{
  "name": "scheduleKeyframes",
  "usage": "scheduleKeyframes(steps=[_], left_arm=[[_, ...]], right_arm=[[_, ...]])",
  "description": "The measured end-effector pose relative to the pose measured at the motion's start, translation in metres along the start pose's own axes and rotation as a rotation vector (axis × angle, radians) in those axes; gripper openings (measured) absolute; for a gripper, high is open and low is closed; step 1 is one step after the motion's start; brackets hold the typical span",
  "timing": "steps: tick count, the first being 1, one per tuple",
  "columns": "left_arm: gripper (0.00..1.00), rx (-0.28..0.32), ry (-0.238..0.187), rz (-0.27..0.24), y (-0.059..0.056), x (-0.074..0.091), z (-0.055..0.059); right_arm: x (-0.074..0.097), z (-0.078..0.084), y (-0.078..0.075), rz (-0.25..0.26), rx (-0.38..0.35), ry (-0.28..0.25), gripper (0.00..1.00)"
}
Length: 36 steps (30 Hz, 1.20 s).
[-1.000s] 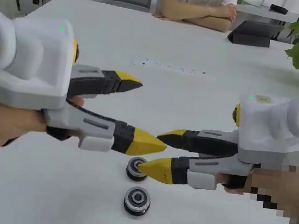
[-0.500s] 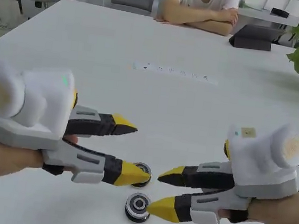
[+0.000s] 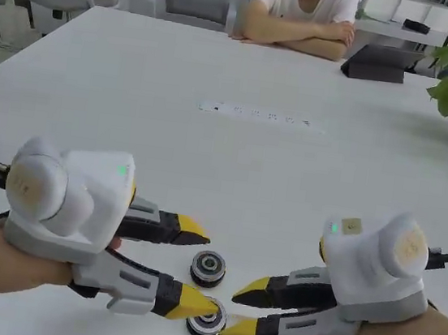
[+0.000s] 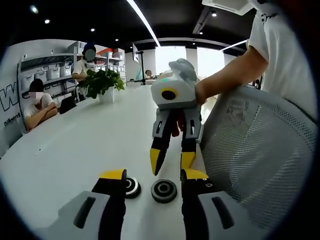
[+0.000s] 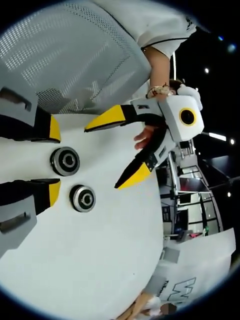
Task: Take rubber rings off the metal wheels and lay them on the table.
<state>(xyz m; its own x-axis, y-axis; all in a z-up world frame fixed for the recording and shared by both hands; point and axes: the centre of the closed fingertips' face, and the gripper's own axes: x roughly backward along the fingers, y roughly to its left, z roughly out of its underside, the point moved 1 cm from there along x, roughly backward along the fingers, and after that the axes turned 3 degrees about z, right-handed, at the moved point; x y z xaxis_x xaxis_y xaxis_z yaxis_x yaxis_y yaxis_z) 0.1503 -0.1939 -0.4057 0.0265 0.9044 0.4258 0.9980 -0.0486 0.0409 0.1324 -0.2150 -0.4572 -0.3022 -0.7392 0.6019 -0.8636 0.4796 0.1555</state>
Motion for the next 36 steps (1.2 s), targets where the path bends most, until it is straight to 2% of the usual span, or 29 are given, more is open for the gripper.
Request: scheduleKeyframes(steps=[5, 8, 10, 14, 20, 22, 24, 26, 27, 30, 32, 36], left_arm=[[0.34, 0.01, 0.024, 0.028, -0.004, -0.008, 0.011], [0.3, -0.01, 0.057, 0.052, -0.009, -0.012, 0.02], [0.28, -0.017, 0.064, 0.059, -0.011, -0.015, 0.022], [0.23, -0.013, 0.071, 0.045, -0.009, -0.019, 0.025], [0.16, 0.026, 0.098, 0.031, -0.006, -0.022, 0.038], [0.14, 0.067, 0.085, 0.034, -0.007, -0.023, 0.039], [0.14, 0.083, 0.084, 0.043, -0.009, -0.024, 0.04], [0.13, 0.065, 0.104, 0.046, -0.011, -0.026, 0.043], [0.13, 0.045, 0.101, 0.041, -0.011, -0.027, 0.042], [0.1, 0.046, 0.109, 0.032, -0.009, -0.026, 0.043], [0.1, 0.022, 0.112, 0.033, -0.009, -0.026, 0.043], [0.08, 0.039, 0.105, 0.042, -0.01, -0.026, 0.043]], right_arm=[[-0.003, 0.003, -0.001, 0.011, 0.007, 0.012, 0.24], [-0.005, 0.006, -0.001, 0.016, 0.007, 0.023, 0.22], [-0.006, 0.008, -0.001, 0.016, 0.008, 0.03, 0.2], [-0.008, 0.009, -0.002, 0.018, 0.003, 0.034, 0.19], [-0.01, 0.011, -0.002, 0.019, -0.001, 0.039, 0.16], [-0.01, 0.01, -0.002, 0.019, 0.0, 0.038, 0.16], [-0.01, 0.01, -0.002, 0.019, -0.004, 0.037, 0.16], [-0.01, 0.011, -0.002, 0.019, -0.004, 0.041, 0.15], [-0.01, 0.012, -0.002, 0.02, -0.001, 0.044, 0.15], [-0.01, 0.012, -0.002, 0.02, 0.005, 0.045, 0.14], [-0.01, 0.013, -0.002, 0.024, 0.011, 0.048, 0.12], [-0.01, 0.013, -0.002, 0.028, 0.026, 0.05, 0.11]])
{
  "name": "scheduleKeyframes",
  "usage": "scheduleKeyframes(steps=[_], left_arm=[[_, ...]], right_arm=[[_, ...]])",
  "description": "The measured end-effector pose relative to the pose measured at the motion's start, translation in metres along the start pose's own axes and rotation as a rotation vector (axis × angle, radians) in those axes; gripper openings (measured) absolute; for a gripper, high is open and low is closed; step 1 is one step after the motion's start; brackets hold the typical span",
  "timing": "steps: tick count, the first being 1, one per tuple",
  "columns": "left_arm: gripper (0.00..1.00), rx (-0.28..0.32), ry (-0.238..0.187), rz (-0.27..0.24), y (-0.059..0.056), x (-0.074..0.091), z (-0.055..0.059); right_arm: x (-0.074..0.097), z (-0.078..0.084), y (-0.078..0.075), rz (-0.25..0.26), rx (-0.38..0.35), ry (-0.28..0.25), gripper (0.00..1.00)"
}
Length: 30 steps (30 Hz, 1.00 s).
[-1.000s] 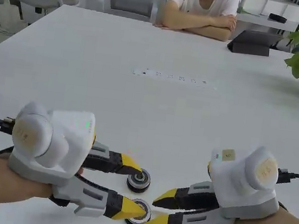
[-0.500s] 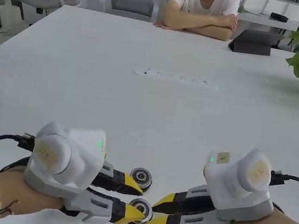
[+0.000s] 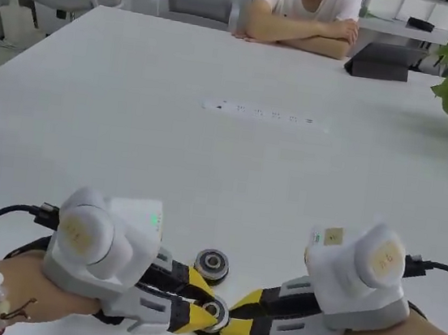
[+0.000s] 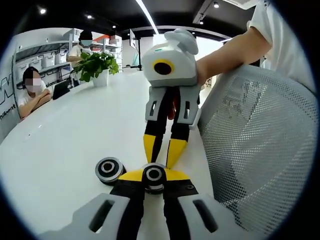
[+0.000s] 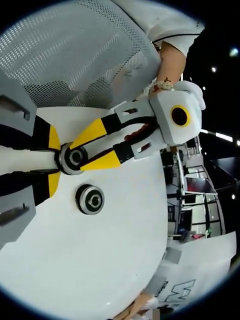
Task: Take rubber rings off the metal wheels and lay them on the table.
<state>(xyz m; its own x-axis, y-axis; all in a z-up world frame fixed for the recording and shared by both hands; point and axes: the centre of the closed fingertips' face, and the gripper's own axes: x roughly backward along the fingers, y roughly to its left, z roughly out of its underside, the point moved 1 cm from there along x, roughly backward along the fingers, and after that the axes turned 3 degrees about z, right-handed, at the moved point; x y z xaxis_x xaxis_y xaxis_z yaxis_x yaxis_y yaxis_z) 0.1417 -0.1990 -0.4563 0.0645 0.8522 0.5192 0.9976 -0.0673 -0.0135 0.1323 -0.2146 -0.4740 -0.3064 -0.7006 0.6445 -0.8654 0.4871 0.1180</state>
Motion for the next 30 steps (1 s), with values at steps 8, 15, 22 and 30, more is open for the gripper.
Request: scheduleKeyframes(steps=[8, 15, 22, 30], left_arm=[[0.08, -0.002, -0.004, -0.001, -0.001, 0.001, -0.001], [0.08, 0.003, -0.013, -0.013, 0.002, 0.002, -0.001], [0.08, -0.003, -0.011, -0.021, 0.004, 0.002, -0.001], [0.08, -0.005, -0.013, -0.021, 0.004, 0.002, -0.001]], right_arm=[[0.001, 0.0, -0.001, 0.022, 0.059, 0.017, 0.03], [0.001, 0.0, -0.009, 0.066, -0.035, 0.042, 0.0], [0.002, -0.001, -0.015, 0.087, -0.172, 0.029, 0.0], [0.005, -0.003, -0.018, 0.07, -0.309, 0.004, 0.0]])
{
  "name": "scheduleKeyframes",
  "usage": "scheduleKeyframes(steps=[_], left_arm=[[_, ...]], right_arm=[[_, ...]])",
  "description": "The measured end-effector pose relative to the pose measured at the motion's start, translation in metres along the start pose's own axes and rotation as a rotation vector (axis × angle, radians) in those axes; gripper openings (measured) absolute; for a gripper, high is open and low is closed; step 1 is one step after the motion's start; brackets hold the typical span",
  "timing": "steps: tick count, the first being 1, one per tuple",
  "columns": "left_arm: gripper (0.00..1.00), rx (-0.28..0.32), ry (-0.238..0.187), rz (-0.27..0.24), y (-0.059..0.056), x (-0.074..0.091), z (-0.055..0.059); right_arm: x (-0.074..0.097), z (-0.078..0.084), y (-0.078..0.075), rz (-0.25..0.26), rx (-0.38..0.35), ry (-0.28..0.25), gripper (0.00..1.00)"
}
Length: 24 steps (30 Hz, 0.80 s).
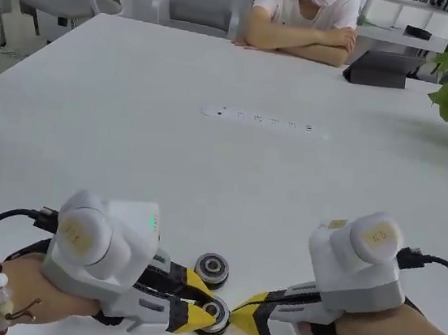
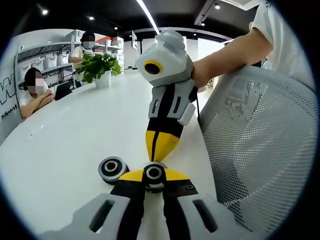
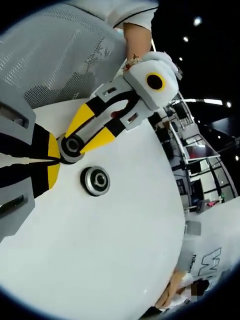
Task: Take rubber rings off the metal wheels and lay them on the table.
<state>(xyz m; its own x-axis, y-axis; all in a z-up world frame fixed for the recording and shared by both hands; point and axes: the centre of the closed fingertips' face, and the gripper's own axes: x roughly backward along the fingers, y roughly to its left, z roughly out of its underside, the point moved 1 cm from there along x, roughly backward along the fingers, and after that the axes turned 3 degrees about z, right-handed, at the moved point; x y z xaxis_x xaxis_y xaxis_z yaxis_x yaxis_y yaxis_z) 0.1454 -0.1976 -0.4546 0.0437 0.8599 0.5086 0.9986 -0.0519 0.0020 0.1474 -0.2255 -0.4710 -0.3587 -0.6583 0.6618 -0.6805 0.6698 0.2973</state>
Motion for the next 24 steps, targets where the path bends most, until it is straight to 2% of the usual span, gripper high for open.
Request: scheduleKeyframes(steps=[4, 5, 7, 12, 18, 24], left_arm=[[0.08, 0.004, -0.003, -0.001, 0.0, 0.0, 0.0002], [0.08, 0.005, -0.005, -0.003, 0.0001, 0.0, 0.0004], [0.08, 0.01, -0.01, -0.006, 0.0003, 0.0001, 0.0003], [0.08, 0.012, -0.022, -0.007, -0.0002, -0.0001, 0.0004], [0.08, 0.0, -0.022, -0.002, -0.0016, -0.0008, -0.0002], [0.07, -0.015, -0.005, 0.004, -0.0027, -0.001, -0.0006]], right_arm=[[0.0002, 0.0, 0.0003, -0.014, -0.044, -0.003, 0.0], [0.0009, -0.0019, 0.0006, -0.023, -0.108, -0.018, 0.0], [0.0023, -0.0033, 0.0002, -0.037, -0.165, -0.03, 0.0], [0.0035, -0.0029, 0.0021, -0.045, -0.164, -0.021, 0.0], [0.0061, -0.0041, 0.0037, -0.054, -0.225, -0.015, 0.0], [0.0068, -0.0047, 0.0054, -0.063, -0.275, -0.012, 0.0]])
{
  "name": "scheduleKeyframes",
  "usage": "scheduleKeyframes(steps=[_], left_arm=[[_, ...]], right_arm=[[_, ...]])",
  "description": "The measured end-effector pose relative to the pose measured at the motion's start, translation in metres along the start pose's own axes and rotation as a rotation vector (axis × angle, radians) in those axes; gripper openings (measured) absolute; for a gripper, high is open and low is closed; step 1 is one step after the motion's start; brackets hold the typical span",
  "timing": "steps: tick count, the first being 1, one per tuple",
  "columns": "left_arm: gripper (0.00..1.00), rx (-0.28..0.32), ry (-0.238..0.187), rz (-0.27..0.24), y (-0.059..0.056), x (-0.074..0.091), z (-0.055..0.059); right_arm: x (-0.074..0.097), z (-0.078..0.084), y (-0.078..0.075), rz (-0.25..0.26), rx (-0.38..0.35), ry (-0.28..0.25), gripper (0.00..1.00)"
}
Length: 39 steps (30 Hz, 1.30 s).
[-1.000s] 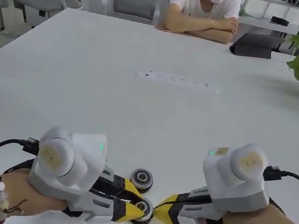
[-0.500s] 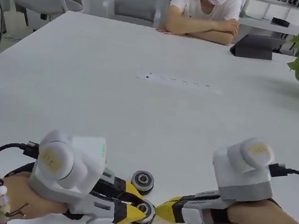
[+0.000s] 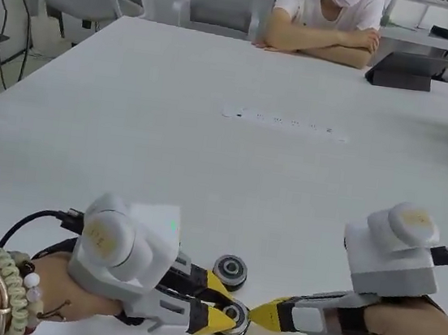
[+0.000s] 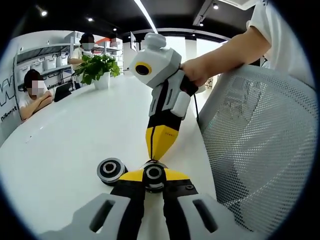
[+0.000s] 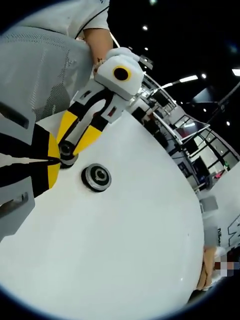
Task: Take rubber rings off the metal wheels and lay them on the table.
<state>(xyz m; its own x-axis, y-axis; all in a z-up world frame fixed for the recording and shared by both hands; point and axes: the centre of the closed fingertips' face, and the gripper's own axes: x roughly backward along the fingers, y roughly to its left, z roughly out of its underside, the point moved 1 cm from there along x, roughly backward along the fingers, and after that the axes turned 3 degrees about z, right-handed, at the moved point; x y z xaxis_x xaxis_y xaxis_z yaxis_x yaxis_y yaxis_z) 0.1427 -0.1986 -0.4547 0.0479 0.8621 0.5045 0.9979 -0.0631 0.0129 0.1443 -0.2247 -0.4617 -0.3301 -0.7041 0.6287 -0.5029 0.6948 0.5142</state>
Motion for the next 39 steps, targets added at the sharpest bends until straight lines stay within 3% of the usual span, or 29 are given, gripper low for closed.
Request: scheduleKeyframes(steps=[14, 39], left_arm=[[0.07, -0.021, 0.021, 0.008, 0.0, 0.0, 0.0], [0.07, -0.016, 0.021, 0.005, 0.001, 0.0, 0.0]], right_arm=[[0.001, -0.001, 0.006, -0.005, -0.008, 0.006, 0.0], [0.001, -0.005, 0.013, -0.026, 0.015, 0.002, 0.0]])
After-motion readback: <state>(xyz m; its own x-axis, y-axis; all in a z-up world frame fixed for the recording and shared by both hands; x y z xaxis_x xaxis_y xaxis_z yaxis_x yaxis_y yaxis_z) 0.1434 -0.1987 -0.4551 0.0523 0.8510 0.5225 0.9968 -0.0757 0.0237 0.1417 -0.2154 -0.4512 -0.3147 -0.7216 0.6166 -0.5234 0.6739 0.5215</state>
